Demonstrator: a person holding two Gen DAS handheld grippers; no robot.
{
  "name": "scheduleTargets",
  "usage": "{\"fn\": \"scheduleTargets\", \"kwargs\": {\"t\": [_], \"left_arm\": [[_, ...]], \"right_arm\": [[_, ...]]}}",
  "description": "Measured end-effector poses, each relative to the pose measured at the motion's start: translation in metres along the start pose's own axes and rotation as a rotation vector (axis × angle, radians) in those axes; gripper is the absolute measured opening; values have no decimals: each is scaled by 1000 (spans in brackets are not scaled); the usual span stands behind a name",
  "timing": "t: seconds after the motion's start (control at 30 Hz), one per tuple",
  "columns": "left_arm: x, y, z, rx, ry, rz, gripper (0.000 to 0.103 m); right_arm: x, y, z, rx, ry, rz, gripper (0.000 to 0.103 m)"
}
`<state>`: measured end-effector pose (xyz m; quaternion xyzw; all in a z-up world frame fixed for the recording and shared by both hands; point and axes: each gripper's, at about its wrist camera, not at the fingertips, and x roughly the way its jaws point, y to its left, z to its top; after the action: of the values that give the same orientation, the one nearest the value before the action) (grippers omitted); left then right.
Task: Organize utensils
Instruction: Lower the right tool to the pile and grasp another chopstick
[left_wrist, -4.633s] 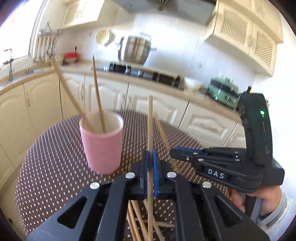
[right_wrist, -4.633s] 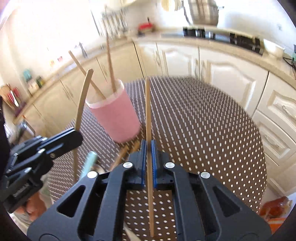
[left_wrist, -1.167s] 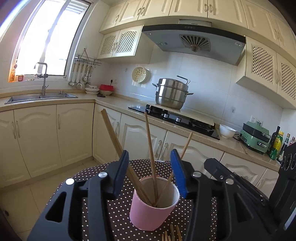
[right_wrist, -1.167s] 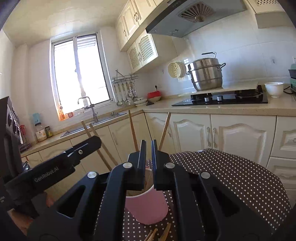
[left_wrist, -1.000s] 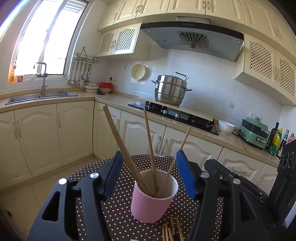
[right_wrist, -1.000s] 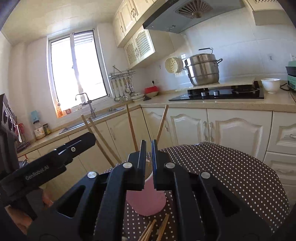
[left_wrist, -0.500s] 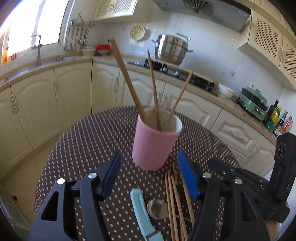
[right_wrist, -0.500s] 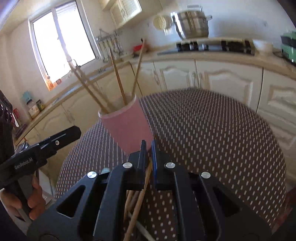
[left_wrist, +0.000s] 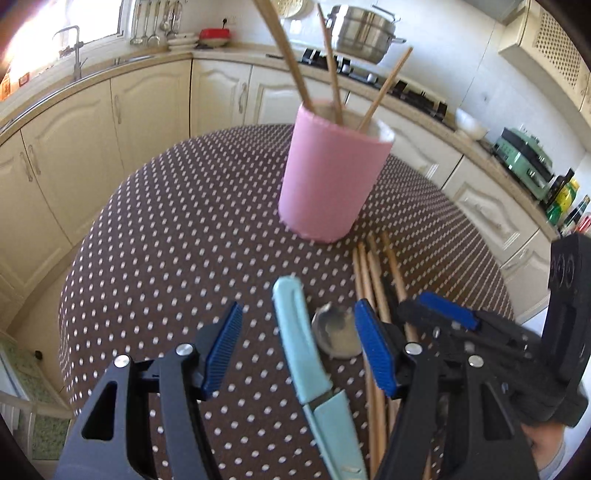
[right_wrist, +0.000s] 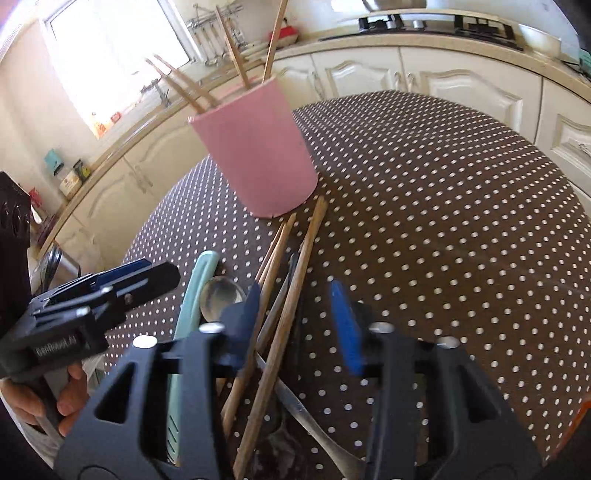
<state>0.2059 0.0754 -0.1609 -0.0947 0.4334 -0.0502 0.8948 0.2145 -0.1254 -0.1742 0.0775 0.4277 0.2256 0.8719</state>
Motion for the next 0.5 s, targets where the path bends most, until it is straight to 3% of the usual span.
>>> {"fn": "scheduleTargets", "kwargs": {"t": [0.13, 0.3, 0.5], "left_arm": [[8, 4, -9, 4, 46, 14, 62], [20, 6, -12, -5, 84, 29, 62], [33, 0, -5, 2, 102, 82, 62]], "right_arm": [[7, -2, -5, 12, 29, 13, 15], [0, -11, -4, 19, 21, 24, 8], [-4, -20, 1, 20, 24, 28, 8]]}}
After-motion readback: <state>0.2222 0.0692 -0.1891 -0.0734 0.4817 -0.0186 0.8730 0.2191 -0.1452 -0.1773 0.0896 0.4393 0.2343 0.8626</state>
